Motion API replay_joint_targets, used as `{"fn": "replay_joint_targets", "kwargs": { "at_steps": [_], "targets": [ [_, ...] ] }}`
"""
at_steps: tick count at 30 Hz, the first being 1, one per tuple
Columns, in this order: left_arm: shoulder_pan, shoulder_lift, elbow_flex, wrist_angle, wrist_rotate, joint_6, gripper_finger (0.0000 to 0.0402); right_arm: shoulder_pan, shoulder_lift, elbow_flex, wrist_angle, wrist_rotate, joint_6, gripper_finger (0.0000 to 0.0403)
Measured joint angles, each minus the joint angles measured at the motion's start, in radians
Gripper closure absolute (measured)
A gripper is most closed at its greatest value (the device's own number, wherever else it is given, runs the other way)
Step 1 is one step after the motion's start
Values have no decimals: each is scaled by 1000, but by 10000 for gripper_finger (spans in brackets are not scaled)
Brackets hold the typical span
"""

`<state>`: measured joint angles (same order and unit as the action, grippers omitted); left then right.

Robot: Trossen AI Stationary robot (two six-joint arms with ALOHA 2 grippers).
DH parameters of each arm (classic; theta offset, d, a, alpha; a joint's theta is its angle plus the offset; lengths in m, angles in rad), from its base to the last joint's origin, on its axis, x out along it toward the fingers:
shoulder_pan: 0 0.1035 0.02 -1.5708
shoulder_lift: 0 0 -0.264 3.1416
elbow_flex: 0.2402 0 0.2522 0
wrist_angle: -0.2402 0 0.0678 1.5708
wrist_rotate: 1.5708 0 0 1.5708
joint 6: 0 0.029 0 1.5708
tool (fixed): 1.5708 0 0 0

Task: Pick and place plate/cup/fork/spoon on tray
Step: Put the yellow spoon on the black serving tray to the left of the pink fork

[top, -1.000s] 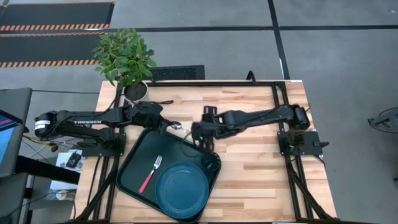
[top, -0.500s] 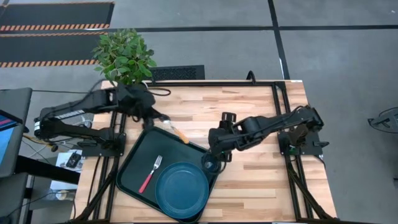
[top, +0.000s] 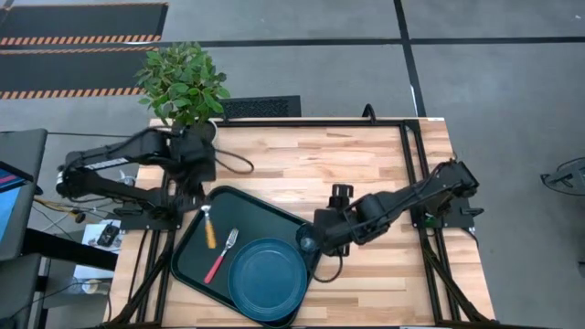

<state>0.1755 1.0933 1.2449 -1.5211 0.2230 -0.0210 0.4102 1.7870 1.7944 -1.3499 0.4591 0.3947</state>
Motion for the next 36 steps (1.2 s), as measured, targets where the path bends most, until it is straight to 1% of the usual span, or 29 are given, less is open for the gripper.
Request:
{"fn": "replay_joint_targets", "kwargs": {
  "at_steps": [2, 8, 12, 18, 25, 31, 36],
  "targets": [
    [-20, 24, -20, -9, 2, 43, 401, 13, 0, -36, 13, 13, 29, 138],
    [-66, 83, -121, 61, 66, 139, 401, 49, 1, -136, 90, 14, 70, 138],
    [-101, 107, -198, 80, 92, 242, 401, 66, 1, -161, 148, 14, 99, 138],
    [-152, 143, -282, 151, 98, 303, 401, 83, 0, -194, 235, 14, 106, 138],
    [-188, 228, -287, 221, 116, 361, 401, 75, 1, -213, 286, 14, 105, 138],
    [-189, 310, -287, 244, 124, 431, 401, 72, 1, -213, 288, 14, 103, 138],
    [-189, 352, -287, 328, 125, 456, 401, 72, 1, -213, 290, 14, 103, 138]
  ]
}}
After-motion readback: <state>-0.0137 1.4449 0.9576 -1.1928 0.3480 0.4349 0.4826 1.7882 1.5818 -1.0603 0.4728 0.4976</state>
